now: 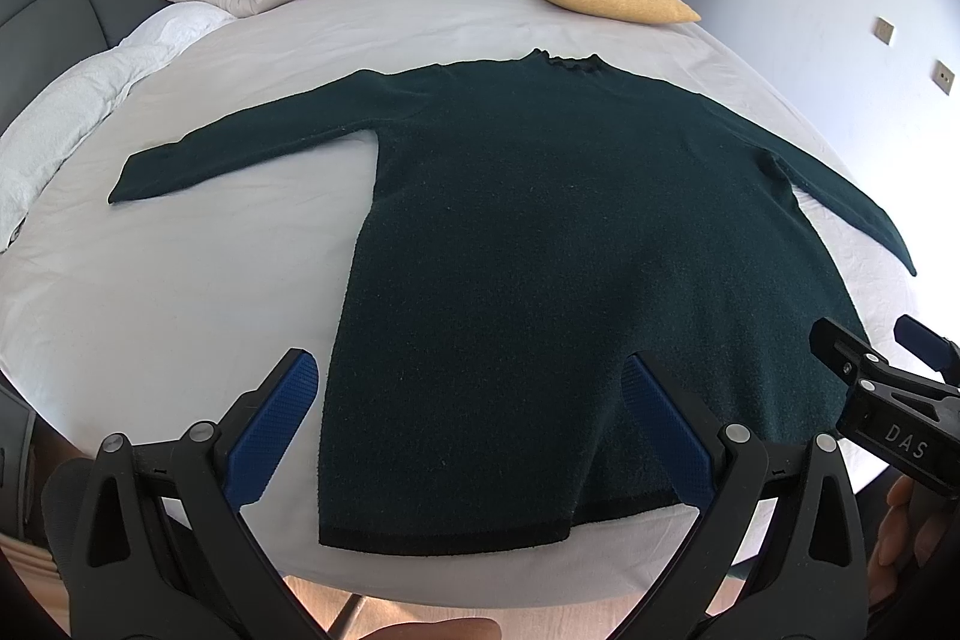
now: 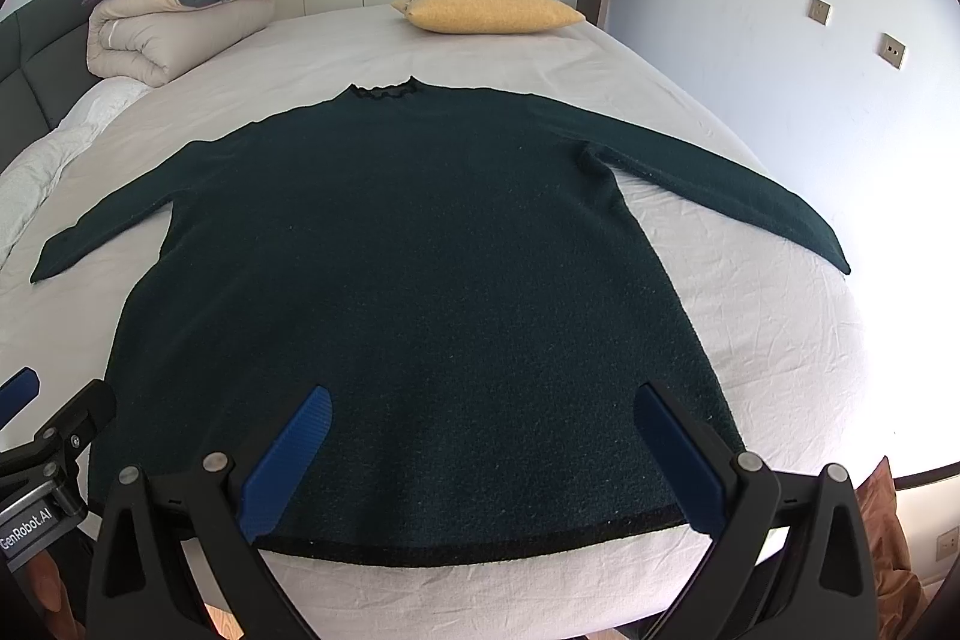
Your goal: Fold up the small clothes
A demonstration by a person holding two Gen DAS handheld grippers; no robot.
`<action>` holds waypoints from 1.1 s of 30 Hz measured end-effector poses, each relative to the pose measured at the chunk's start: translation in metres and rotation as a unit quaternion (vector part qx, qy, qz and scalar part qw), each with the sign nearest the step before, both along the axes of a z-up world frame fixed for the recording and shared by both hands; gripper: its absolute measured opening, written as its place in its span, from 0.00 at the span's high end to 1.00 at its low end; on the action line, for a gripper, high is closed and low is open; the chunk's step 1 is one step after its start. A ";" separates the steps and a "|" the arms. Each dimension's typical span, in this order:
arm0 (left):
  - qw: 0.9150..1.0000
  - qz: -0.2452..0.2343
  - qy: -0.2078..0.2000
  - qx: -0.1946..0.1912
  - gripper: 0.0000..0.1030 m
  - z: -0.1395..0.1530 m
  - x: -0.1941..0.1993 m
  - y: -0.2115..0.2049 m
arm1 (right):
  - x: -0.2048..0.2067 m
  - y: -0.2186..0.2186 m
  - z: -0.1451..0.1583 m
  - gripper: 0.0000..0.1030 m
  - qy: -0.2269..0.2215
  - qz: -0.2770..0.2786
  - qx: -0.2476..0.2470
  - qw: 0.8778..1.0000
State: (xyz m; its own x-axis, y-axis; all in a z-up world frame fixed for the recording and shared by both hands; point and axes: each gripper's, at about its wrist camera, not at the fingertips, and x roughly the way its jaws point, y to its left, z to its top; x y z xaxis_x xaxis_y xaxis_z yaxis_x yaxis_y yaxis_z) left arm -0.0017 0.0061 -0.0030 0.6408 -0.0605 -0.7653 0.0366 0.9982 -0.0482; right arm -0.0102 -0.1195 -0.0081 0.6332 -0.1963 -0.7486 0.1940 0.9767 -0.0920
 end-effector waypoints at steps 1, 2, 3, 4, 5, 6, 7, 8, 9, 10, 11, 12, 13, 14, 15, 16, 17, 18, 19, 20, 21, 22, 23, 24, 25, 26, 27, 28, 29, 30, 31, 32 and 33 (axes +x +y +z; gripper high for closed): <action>1.000 0.000 0.000 0.001 0.00 -0.001 0.000 0.000 | 0.000 0.000 -0.001 0.00 0.000 0.000 0.001 1.000; 1.000 0.000 0.001 0.002 0.00 -0.002 0.000 0.000 | 0.000 0.000 -0.001 0.00 0.000 0.000 0.000 1.000; 1.000 0.000 0.001 0.004 0.00 -0.003 0.001 0.000 | -0.002 0.001 -0.002 0.00 0.000 0.000 0.000 1.000; 1.000 0.000 0.003 0.005 0.00 -0.005 0.001 0.000 | 0.000 0.000 -0.001 0.00 0.000 0.000 0.000 1.000; 1.000 0.000 0.005 0.003 0.00 -0.007 0.003 0.001 | 0.000 0.000 -0.001 0.00 0.000 0.000 0.000 1.000; 1.000 -0.002 0.007 -0.002 0.00 -0.008 0.004 0.002 | 0.000 0.000 -0.001 0.00 0.000 0.000 0.000 1.000; 1.000 -0.004 0.006 -0.011 0.00 -0.010 0.004 0.004 | 0.000 -0.001 -0.001 0.00 0.001 0.000 0.000 1.000; 1.000 -0.002 0.001 -0.015 0.00 -0.011 0.005 0.006 | 0.001 0.000 -0.001 0.00 0.001 0.000 0.000 1.000; 1.000 0.000 -0.005 -0.016 0.00 -0.011 0.005 0.008 | 0.000 0.001 -0.002 0.00 0.002 0.001 0.001 1.000; 1.000 0.000 -0.014 -0.018 0.00 -0.012 0.005 0.011 | 0.000 0.002 -0.003 0.00 0.002 0.001 0.001 1.000; 1.000 -0.001 -0.017 -0.019 0.00 -0.011 0.006 0.013 | 0.004 0.002 -0.003 0.00 0.004 0.002 0.002 1.000; 1.000 -0.003 -0.019 -0.023 0.00 -0.012 0.008 0.018 | 0.003 0.003 -0.004 0.00 0.005 0.002 0.003 1.000; 0.999 -0.003 -0.016 -0.035 0.00 -0.013 0.013 0.025 | 0.005 0.003 -0.004 0.00 0.006 0.002 0.004 1.000; 0.999 -0.004 -0.013 -0.051 0.00 -0.012 0.018 0.033 | 0.008 0.003 -0.005 0.00 0.008 0.002 0.004 1.000; 0.997 -0.004 -0.010 -0.078 0.00 -0.013 0.024 0.044 | 0.010 0.003 -0.005 0.00 0.009 0.002 0.005 1.000; 0.995 0.002 -0.010 -0.098 0.00 -0.012 0.029 0.055 | 0.013 0.002 -0.005 0.00 0.011 0.003 0.005 1.000; 0.993 0.019 -0.014 -0.116 0.00 -0.011 0.036 0.071 | 0.015 0.003 -0.005 0.00 0.013 0.004 0.004 1.000; 0.992 0.032 -0.021 -0.118 0.00 -0.009 0.041 0.081 | 0.017 0.004 -0.005 0.00 0.014 0.005 0.004 1.000; 0.992 0.051 -0.033 -0.112 0.00 -0.008 0.047 0.095 | 0.020 0.004 -0.005 0.00 0.016 0.007 0.003 1.000; 0.992 0.062 -0.039 -0.106 0.00 -0.007 0.050 0.103 | 0.023 0.005 -0.005 0.00 0.017 0.008 0.003 1.000; 0.990 0.075 -0.049 -0.105 0.00 -0.005 0.055 0.114 | 0.026 0.006 -0.006 0.00 0.019 0.010 0.001 1.000; 0.988 0.086 -0.056 -0.111 0.00 -0.005 0.059 0.125 | 0.029 0.008 -0.006 0.00 0.022 0.012 -0.001 1.000; 0.985 0.104 -0.059 -0.123 0.00 -0.005 0.065 0.138 | 0.034 0.010 -0.007 0.00 0.025 0.013 -0.003 1.000; 0.981 0.124 -0.059 -0.139 0.00 -0.007 0.071 0.153 | 0.038 0.010 -0.008 0.00 0.029 0.015 -0.004 0.999; 0.976 0.136 -0.051 -0.160 0.00 -0.009 0.080 0.169 | 0.042 0.011 -0.009 0.00 0.032 0.017 -0.006 0.999; 0.973 0.145 -0.041 -0.173 0.00 -0.012 0.089 0.183 | 0.046 0.013 -0.009 0.00 0.035 0.019 -0.008 0.999; 0.969 0.159 -0.031 -0.187 0.00 -0.015 0.097 0.198 | 0.050 0.017 -0.010 0.00 0.038 0.021 -0.012 0.999; 0.964 0.172 -0.025 -0.203 0.00 -0.017 0.108 0.212 | 0.054 0.019 -0.011 0.00 0.041 0.024 -0.015 0.999; 0.956 0.188 -0.023 -0.224 0.00 -0.020 0.117 0.230 | 0.058 0.021 -0.012 0.00 0.045 0.027 -0.018 0.998; 0.946 0.212 -0.029 -0.244 0.00 -0.022 0.123 0.251 | 0.063 0.024 -0.012 0.00 0.048 0.030 -0.022 0.998; 0.930 0.244 -0.040 -0.274 0.01 -0.027 0.128 0.275 | 0.067 0.025 -0.013 0.00 0.050 0.033 -0.024 0.998; 0.918 0.258 -0.047 -0.299 0.01 -0.030 0.134 0.293 | 0.073 0.028 -0.014 0.00 0.054 0.036 -0.028 0.997; 0.900 0.276 -0.053 -0.334 0.01 -0.037 0.137 0.317 | 0.078 0.029 -0.013 0.00 0.057 0.038 -0.031 0.997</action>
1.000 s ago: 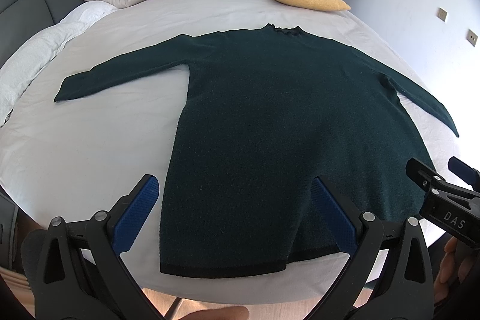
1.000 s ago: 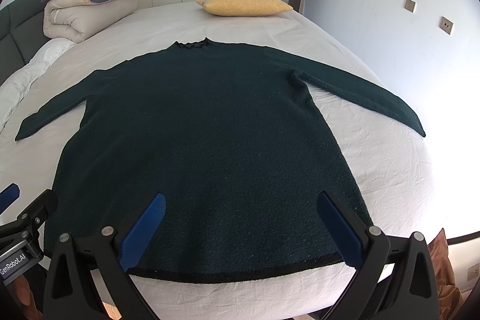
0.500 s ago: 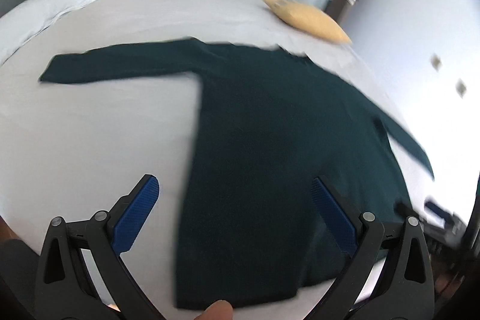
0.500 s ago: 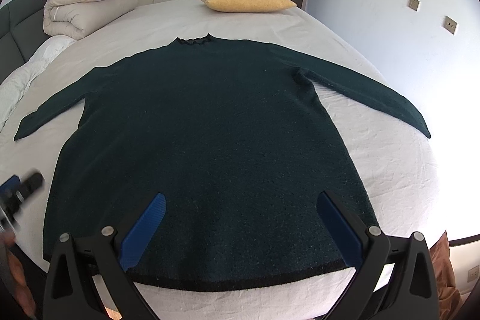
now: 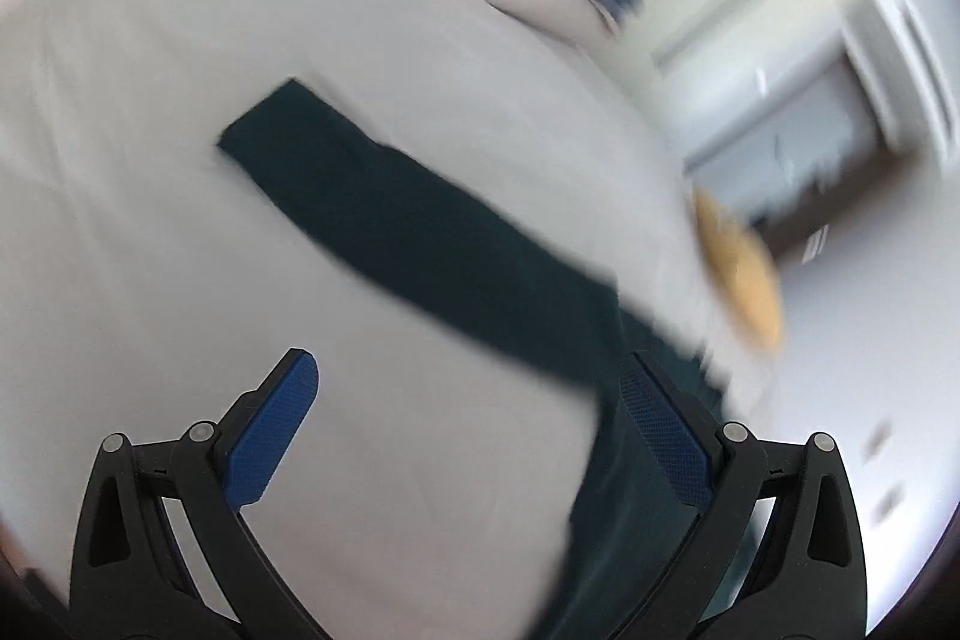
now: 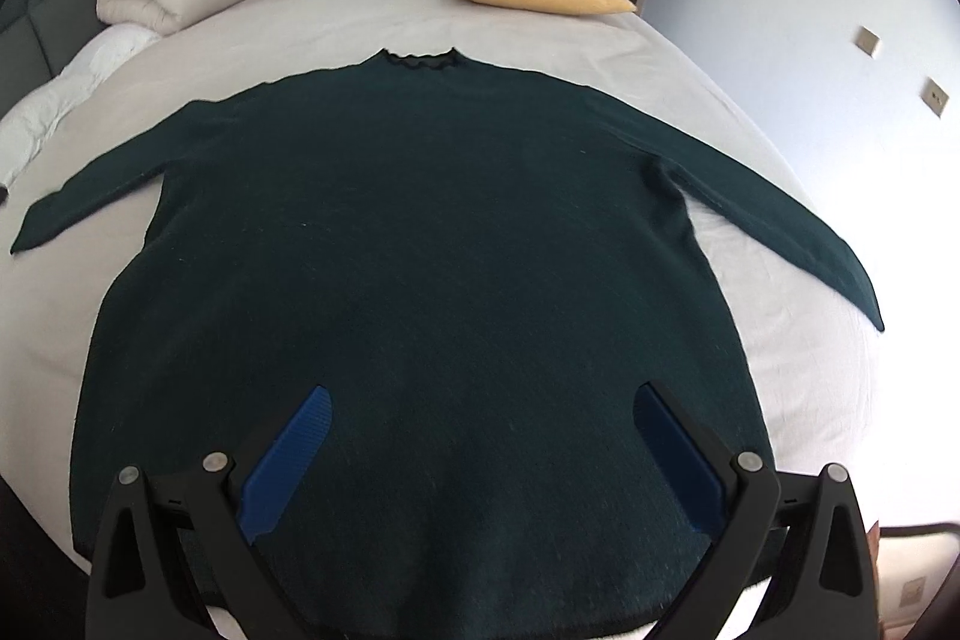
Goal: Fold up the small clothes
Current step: 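Grasp the sweater sleeve cuff with the left gripper and lift it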
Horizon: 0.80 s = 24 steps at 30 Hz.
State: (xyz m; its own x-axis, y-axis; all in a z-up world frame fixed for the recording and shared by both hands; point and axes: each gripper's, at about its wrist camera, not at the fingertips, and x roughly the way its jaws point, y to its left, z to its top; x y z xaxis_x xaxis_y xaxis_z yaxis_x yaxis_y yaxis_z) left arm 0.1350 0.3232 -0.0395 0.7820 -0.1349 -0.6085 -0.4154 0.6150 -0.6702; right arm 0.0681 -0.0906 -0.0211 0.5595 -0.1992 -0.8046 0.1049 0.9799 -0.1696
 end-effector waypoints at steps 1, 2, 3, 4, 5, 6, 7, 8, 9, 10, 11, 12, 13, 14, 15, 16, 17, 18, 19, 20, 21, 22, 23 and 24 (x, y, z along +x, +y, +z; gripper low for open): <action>0.999 0.023 -0.009 -0.032 0.01 -0.008 0.006 0.019 | 0.006 0.002 0.001 0.00 0.002 0.002 -0.003 1.000; 0.998 0.039 -0.015 -0.047 0.01 -0.014 0.010 0.032 | 0.011 0.003 0.001 0.00 0.003 0.004 -0.003 1.000; 0.996 0.054 -0.019 -0.062 0.01 -0.020 0.013 0.045 | 0.017 0.004 0.002 0.00 0.003 0.005 -0.002 1.000; 0.994 0.067 -0.023 -0.079 0.03 -0.028 0.016 0.056 | 0.024 0.006 0.003 0.00 0.004 0.006 0.000 1.000; 0.990 0.079 -0.027 -0.110 0.04 -0.040 0.022 0.068 | 0.030 0.008 0.004 0.00 0.005 0.007 0.003 1.000; 0.987 0.085 -0.025 -0.132 0.09 -0.051 0.026 0.075 | 0.037 0.011 0.005 0.00 0.005 0.008 0.005 1.000; 0.982 0.092 -0.023 -0.162 0.18 -0.062 0.029 0.083 | 0.042 0.014 0.006 0.00 0.004 0.010 0.006 1.000; 0.979 0.098 -0.023 -0.179 0.23 -0.070 0.032 0.088 | 0.049 0.019 0.008 0.00 0.001 0.014 0.006 1.000; 0.975 0.106 -0.023 -0.193 0.31 -0.077 0.033 0.096 | 0.052 0.023 0.008 0.00 0.001 0.018 0.007 1.000; 0.973 0.113 -0.017 -0.203 0.32 -0.083 0.036 0.102 | 0.056 0.026 0.009 0.00 0.001 0.021 0.007 1.000; 0.971 0.117 -0.013 -0.207 0.33 -0.093 0.036 0.109 | 0.059 0.030 0.008 0.00 0.002 0.024 0.009 1.000; 0.969 0.125 -0.011 -0.214 0.33 -0.099 0.037 0.114 | 0.063 0.033 0.008 0.00 0.002 0.028 0.010 1.000; 0.967 0.132 -0.006 -0.216 0.32 -0.103 0.037 0.120 | 0.065 0.035 0.007 0.00 0.002 0.030 0.009 1.000; 0.967 0.137 -0.004 -0.214 0.32 -0.111 0.036 0.122 | 0.067 0.038 0.006 0.00 0.003 0.032 0.009 0.999; 0.967 0.144 -0.005 -0.213 0.32 -0.113 0.037 0.125 | 0.068 0.039 0.005 0.00 0.004 0.033 0.009 0.999; 0.966 0.150 -0.004 -0.212 0.32 -0.116 0.038 0.128 | 0.069 0.040 0.004 0.00 0.006 0.033 0.010 0.999; 0.964 0.159 -0.002 -0.215 0.32 -0.119 0.040 0.130 | 0.071 0.040 0.001 0.00 0.008 0.033 0.013 0.999; 0.961 0.164 -0.001 -0.220 0.32 -0.122 0.041 0.132 | 0.072 0.040 -0.001 0.00 0.012 0.033 0.017 0.999; 0.960 0.169 0.001 -0.223 0.32 -0.127 0.044 0.136 | 0.072 0.039 -0.004 0.00 0.016 0.032 0.022 0.999; 0.960 0.171 0.005 -0.223 0.32 -0.129 0.047 0.133 | 0.072 0.038 -0.005 0.00 0.018 0.031 0.026 0.999; 0.958 0.175 0.007 -0.225 0.32 -0.129 0.051 0.133 | 0.072 0.037 -0.007 0.00 0.020 0.030 0.030 0.999; 0.958 0.178 0.008 -0.226 0.32 -0.127 0.056 0.131 | 0.073 0.035 -0.009 0.00 0.021 0.029 0.033 0.999; 0.957 0.181 0.007 -0.227 0.32 -0.121 0.060 0.124 | 0.073 0.034 -0.009 0.00 0.021 0.028 0.034 0.999; 0.956 0.182 0.006 -0.229 0.32 -0.121 0.063 0.125 | 0.072 0.033 -0.009 0.00 0.021 0.026 0.035 0.999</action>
State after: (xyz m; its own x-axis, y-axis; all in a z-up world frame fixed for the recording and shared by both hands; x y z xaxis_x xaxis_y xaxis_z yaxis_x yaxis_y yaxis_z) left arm 0.1981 0.4482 -0.1608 0.8211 -0.1097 -0.5601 -0.5556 0.0708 -0.8284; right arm 0.1401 -0.0578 -0.0302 0.5340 -0.1131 -0.8379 0.0472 0.9935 -0.1040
